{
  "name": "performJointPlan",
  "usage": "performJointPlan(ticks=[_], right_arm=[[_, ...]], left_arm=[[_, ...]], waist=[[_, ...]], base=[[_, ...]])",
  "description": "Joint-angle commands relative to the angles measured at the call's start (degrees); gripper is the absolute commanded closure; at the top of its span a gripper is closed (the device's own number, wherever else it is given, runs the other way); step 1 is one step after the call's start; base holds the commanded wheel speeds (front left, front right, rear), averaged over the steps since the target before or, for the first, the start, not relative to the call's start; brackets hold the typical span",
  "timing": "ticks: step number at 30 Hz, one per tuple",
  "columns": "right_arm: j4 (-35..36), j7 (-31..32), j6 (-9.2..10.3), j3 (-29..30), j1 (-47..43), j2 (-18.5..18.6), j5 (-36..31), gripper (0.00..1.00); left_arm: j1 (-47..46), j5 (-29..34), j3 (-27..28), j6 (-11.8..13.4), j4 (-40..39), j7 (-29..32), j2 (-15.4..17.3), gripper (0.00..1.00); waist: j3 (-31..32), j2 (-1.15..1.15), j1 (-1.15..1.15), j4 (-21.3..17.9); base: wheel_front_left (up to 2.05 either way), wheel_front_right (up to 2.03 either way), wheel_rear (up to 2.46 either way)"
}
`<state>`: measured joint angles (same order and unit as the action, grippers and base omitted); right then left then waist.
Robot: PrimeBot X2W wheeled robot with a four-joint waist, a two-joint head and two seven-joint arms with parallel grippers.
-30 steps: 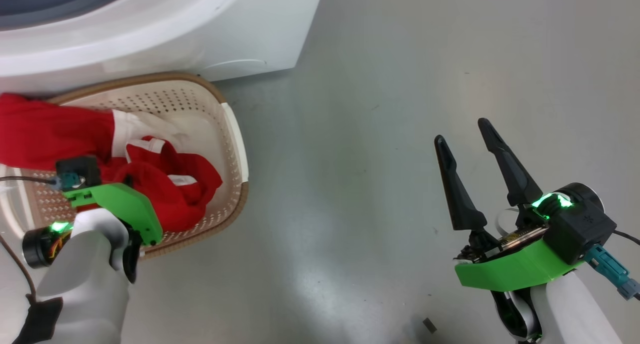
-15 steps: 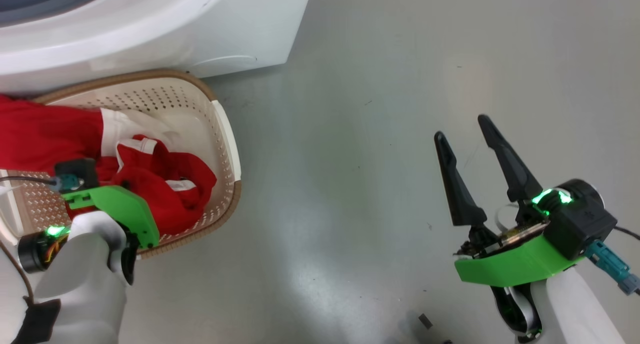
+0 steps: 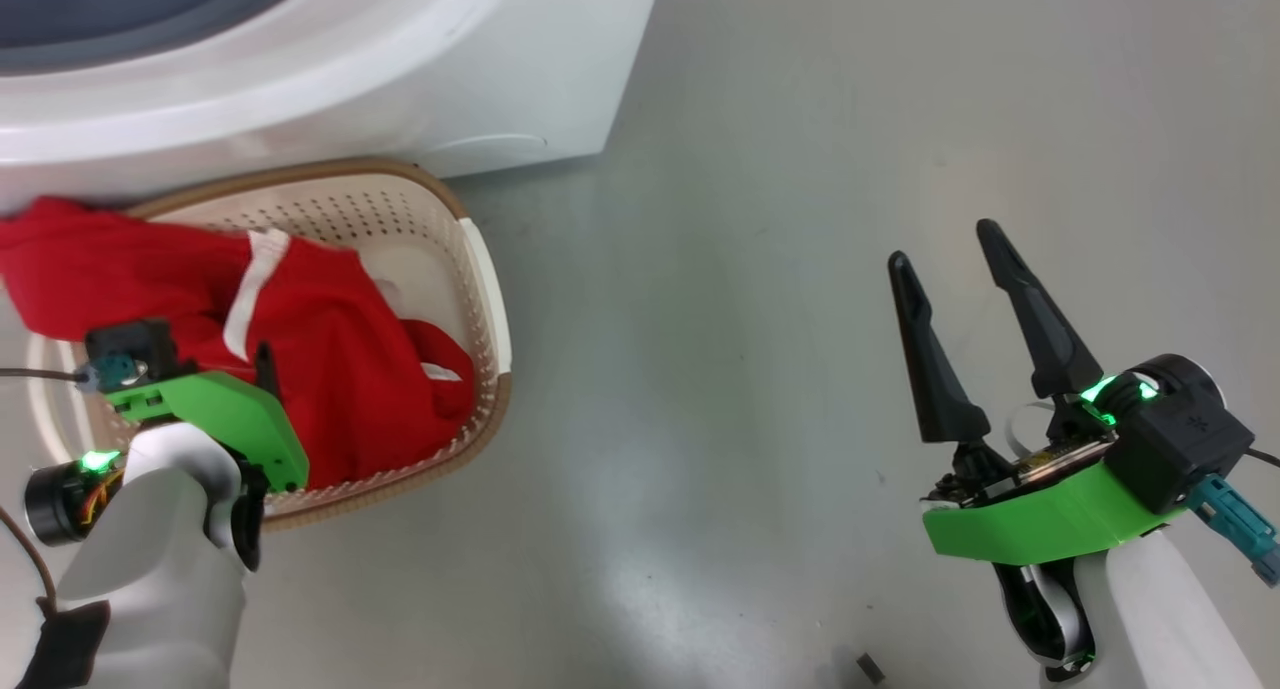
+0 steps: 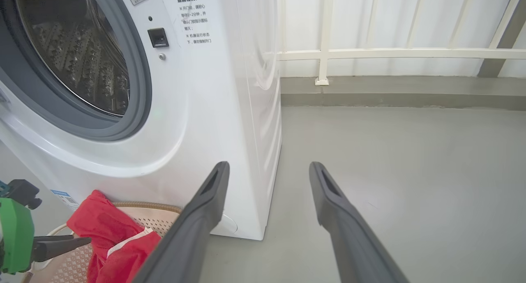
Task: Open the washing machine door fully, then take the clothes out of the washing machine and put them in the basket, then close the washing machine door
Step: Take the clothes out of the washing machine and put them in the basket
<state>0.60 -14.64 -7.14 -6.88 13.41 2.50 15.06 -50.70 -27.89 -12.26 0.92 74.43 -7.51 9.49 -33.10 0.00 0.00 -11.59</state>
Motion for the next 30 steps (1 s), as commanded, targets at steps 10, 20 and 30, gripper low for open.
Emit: performJointPlan(ticks=[10,20,30], right_arm=[[0.97,-0.36,-0.35,-0.12,-2.14,0.38,-0.51,0.0],[0.68,-0.36,-0.35,0.94,-3.64,0.38,-1.06,0.0],[0.14,-0.36,-0.35,2.3,-5.27,0.38,-1.47,0.0]], left_arm=[[2.71,-0.6,0.25,-2.59,-1.3,-5.7,-0.12,0.0],[5.73,-0.1,-0.05,-2.8,-7.51,-7.42,-1.57,0.0],[13.3,0.95,0.97,-0.91,-20.01,-7.48,-2.52,0.0]], waist=[[4.81,0.0,0.0,3.23],[8.85,0.0,0.0,5.13],[13.54,0.0,0.0,6.96]], base=[[0.0,0.0,0.0],[0.0,0.0,0.0],[0.0,0.0,0.0]])
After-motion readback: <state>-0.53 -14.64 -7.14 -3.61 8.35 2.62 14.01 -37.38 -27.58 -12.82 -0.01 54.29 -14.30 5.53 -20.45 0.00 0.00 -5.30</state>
